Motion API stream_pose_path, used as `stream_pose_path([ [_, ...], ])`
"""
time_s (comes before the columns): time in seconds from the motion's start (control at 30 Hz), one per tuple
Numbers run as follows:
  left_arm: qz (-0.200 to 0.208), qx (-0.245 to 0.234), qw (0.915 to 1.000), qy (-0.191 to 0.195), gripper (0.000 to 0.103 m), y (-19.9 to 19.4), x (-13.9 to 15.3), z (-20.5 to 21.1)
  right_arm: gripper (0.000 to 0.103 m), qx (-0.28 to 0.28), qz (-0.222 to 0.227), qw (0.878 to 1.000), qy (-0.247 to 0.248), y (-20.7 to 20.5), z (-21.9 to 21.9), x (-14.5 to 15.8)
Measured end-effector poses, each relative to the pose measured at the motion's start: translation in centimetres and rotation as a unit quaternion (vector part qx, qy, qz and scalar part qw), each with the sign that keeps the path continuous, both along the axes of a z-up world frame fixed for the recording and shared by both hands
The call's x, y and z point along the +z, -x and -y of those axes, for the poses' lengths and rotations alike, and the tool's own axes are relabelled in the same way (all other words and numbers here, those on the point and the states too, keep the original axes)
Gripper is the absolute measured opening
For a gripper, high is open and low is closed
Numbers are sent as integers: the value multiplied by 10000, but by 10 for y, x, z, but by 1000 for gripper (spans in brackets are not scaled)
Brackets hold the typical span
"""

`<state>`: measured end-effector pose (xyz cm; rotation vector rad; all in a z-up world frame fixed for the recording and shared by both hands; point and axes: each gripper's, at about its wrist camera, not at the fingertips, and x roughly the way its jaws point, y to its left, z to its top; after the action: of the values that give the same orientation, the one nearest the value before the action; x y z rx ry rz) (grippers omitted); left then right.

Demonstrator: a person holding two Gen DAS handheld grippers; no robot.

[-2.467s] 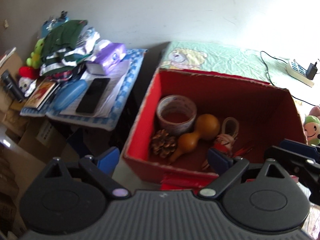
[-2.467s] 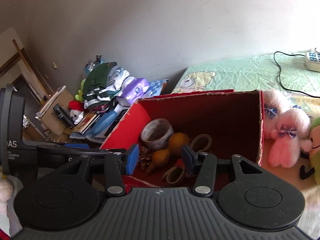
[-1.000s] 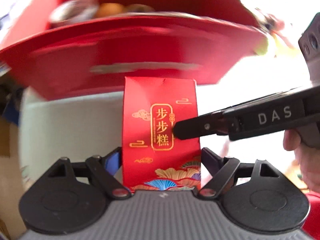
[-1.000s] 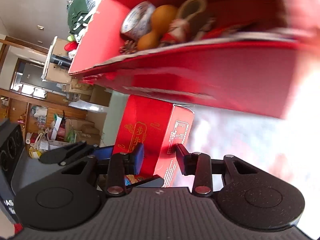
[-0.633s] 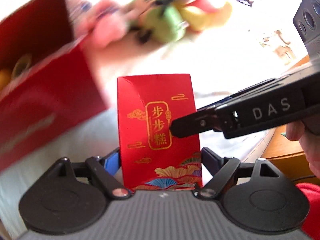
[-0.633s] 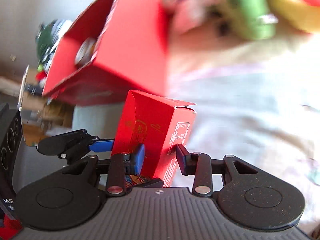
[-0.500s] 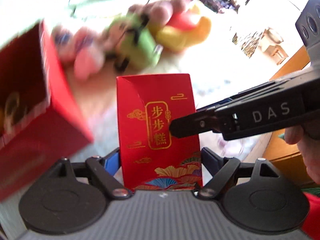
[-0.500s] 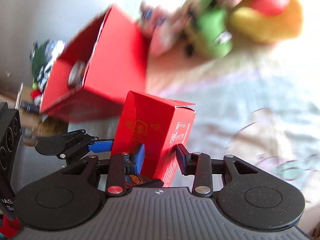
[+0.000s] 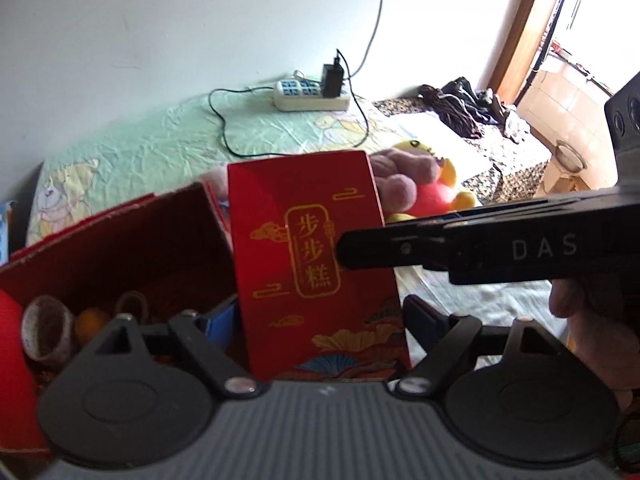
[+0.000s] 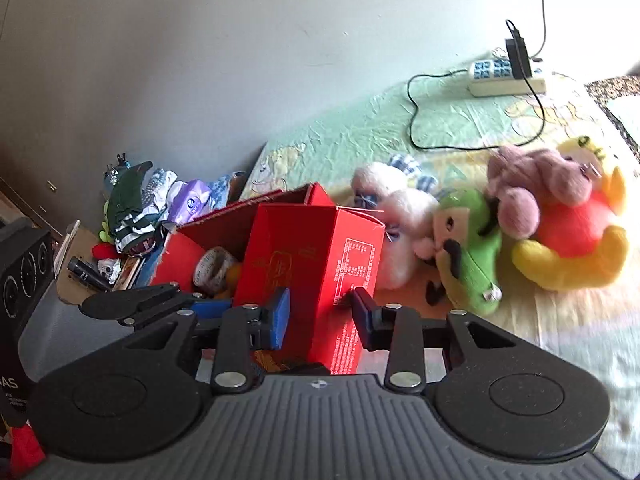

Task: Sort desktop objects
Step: 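Lift the red packet and lower it into the red box beside the strap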

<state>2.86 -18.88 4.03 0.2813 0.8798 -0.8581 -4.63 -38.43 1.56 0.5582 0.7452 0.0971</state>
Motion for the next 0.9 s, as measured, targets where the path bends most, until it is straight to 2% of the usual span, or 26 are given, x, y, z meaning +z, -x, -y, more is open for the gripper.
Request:
stream_pose_path([
  [0.17,55,284,9996,35,84,-28,4,-26,39,218,158,9995,150,-37,-34,12],
  [0.37,-184,462,9987,-108,84,-55,-15,-44,38,365,107,9986,357,-68,-59,10],
  [0.57,-684,519,9962,-153,84,-82,-51,-54,38,477,-294,9962,667,-98,-82,-5],
  [0.9,-1308,175,9908,-306,84,-106,-96,-57,39,349,-1008,9871,1196,-122,-111,-33],
])
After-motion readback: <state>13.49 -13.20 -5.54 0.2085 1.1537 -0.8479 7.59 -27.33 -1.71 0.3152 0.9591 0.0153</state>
